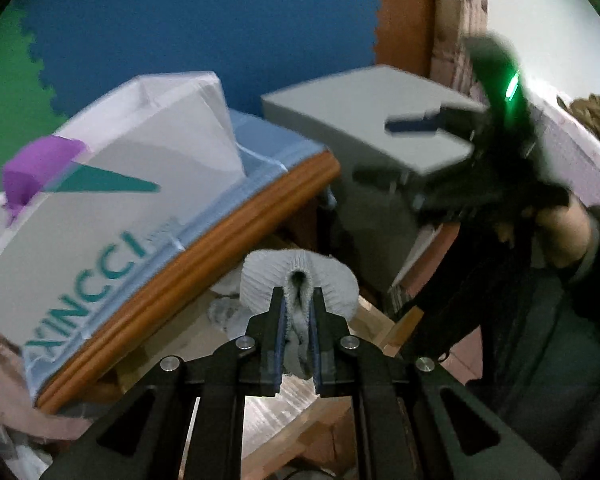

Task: Take underwear out of drawer
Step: 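Move the left tool down into the drawer toward the grey sock, then close the left gripper on the grey sock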

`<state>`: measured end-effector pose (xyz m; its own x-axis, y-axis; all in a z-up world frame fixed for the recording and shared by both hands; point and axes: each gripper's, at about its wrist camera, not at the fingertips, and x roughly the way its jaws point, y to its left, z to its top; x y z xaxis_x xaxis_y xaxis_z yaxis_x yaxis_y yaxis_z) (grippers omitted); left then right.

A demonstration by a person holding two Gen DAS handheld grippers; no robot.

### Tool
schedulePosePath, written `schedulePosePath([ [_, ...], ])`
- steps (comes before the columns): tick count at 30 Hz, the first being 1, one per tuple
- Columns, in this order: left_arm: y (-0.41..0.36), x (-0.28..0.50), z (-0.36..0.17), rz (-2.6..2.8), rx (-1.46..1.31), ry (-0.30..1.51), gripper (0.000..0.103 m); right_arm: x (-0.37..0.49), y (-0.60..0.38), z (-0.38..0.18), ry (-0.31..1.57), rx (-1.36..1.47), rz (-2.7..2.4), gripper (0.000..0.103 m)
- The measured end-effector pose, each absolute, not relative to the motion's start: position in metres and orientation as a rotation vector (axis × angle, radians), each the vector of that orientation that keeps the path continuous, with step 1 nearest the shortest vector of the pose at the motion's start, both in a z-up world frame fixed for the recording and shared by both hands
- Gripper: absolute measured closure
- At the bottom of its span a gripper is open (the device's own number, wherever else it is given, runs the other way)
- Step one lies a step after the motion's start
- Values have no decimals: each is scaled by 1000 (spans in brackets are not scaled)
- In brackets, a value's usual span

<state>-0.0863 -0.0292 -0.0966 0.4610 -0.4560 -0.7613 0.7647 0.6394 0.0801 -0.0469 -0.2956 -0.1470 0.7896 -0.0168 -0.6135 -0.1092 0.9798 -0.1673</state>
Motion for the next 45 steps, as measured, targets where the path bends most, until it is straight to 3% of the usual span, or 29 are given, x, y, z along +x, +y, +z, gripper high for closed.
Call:
schedulePosePath([
  [6,-8,-92,-18,-709,388,633,95,-46,-280,-154,680,-281,59,19],
  [11,-5,-84,30,-650,336,497,103,-45,-271,-160,697,-328,68,19],
  [17,-4,-66,76,-603,306,364,103,-47,-260,-165,706,-384,84,19],
  [20,-4,-42,81,-630,263,438,103,-48,-253,-169,716,-422,90,19],
  [21,-6,-34,73,-670,247,531,98,-48,-250,-172,725,-435,97,19],
  [30,9,-39,-84,-630,388,873,96,-52,-229,-181,735,-521,148,19],
  [31,11,-34,-105,-639,391,914,91,-51,-226,-183,743,-531,157,19],
  [32,10,-30,-124,-632,406,941,74,-49,-224,-184,750,-539,162,19],
  [33,9,-23,-143,-612,419,958,67,-48,-223,-186,754,-545,166,19],
  [36,-1,5,-197,-631,482,1000,61,-50,-220,-187,757,-555,174,19],
  [39,-27,11,-236,-689,697,978,59,-50,-221,-188,765,-558,171,19],
  [45,-57,4,-278,-863,820,988,52,-49,-225,-187,777,-537,160,19],
])
